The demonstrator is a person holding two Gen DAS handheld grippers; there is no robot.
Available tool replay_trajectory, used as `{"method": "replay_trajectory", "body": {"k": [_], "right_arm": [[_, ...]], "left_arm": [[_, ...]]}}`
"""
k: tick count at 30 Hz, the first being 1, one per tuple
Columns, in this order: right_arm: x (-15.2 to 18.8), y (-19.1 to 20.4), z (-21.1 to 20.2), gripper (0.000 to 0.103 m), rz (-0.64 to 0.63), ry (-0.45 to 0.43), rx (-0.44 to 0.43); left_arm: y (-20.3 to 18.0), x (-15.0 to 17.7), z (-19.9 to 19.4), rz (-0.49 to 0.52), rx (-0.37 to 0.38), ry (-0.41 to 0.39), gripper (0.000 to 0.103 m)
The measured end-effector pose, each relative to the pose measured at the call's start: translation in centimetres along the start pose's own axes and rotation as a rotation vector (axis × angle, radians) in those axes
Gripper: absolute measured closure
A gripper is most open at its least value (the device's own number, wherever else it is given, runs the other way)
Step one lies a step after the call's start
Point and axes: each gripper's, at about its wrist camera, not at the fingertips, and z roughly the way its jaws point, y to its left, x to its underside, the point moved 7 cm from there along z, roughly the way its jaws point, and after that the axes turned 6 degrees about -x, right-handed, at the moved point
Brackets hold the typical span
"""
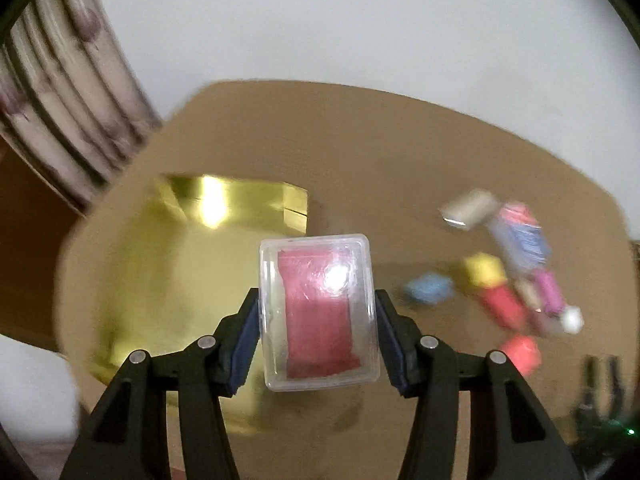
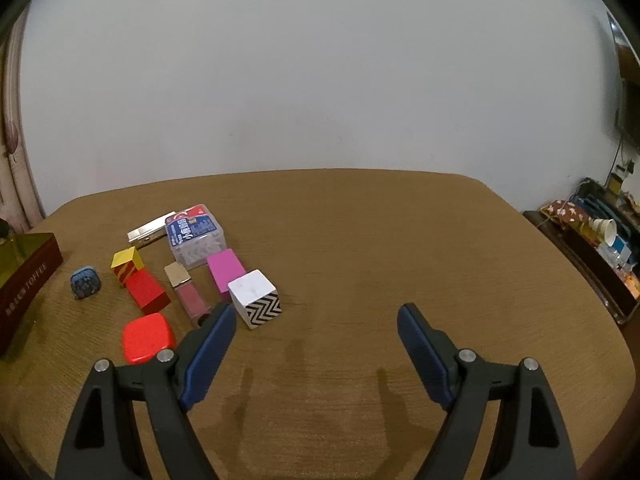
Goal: Organize rigid objects
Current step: 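Grasp the clear box with the left gripper, carry it into the tin, release, then grasp the red square pouch with the right gripper and carry it over the tin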
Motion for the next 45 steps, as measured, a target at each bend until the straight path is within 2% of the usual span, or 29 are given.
{"method": "replay_trajectory", "body": {"k": [4,6,10,13,18,19,22,24,28,29,30,31,34,37,39,41,45], "right_arm": [[0.0,0.4,0.1,0.018,-0.021,0.011,0.011],[0.1,0.6,0.3,0.018,-0.035,0.023,0.009],[0.2,1.0,0.6,0.018,-0.049,0.041,0.009],[0.2,1.1,0.9,0.018,-0.053,0.053,0.014],[0.3,1.4,1.1,0.018,-0.062,0.063,0.006],[0.3,1.5,1.0,0.018,-0.066,0.064,-0.001],[0.3,2.0,1.3,0.018,-0.079,0.092,-0.045],[0.0,2.8,1.0,0.018,-0.070,0.112,-0.134],[-1.0,5.2,0.9,0.018,-0.073,0.184,-0.318],[-1.1,6.1,1.1,0.018,-0.083,0.206,-0.357],[-1.1,6.7,1.3,0.018,-0.096,0.221,-0.385],[-1.1,7.5,1.6,0.018,-0.127,0.238,-0.383],[-0.4,9.9,2.5,0.018,-0.208,0.300,-0.410],[0.6,11.5,3.5,0.018,-0.268,0.325,-0.382],[0.9,12.0,4.6,0.018,-0.254,0.360,-0.401],[1.0,11.9,5.6,0.018,-0.215,0.394,-0.406],[1.2,12.2,6.7,0.018,-0.231,0.414,-0.385]], "left_arm": [[6.5,-1.8,4.5,-0.019,-0.081,0.060,0.053],[7.6,-2.2,6.7,-0.010,-0.109,0.072,0.053],[8.5,-2.4,10.2,0.032,-0.125,0.103,0.052],[9.2,-1.9,10.5,0.079,-0.180,0.089,0.051],[8.8,-1.4,11.6,0.118,-0.201,0.103,0.049],[8.8,-1.3,11.4,0.119,-0.203,0.102,0.045],[8.6,-1.1,10.5,0.115,-0.212,0.083,0.035],[8.9,-1.2,9.7,0.099,-0.215,0.062,0.033],[8.3,-1.0,4.0,0.022,-0.193,-0.053,0.032],[7.8,-0.5,2.0,-0.004,-0.154,-0.075,0.030],[7.2,0.1,0.5,-0.022,-0.117,-0.087,0.024],[6.4,1.0,-1.2,-0.040,-0.082,-0.097,0.020],[4.2,3.6,-5.1,-0.060,-0.018,-0.139,0.019],[2.6,6.6,-8.0,-0.049,-0.029,-0.185,0.019],[1.5,8.9,-9.5,-0.049,-0.013,-0.205,0.019],[1.7,10.8,-9.9,-0.074,-0.020,-0.213,0.019],[1.9,13.2,-9.9,-0.078,-0.006,-0.197,0.019]]}}
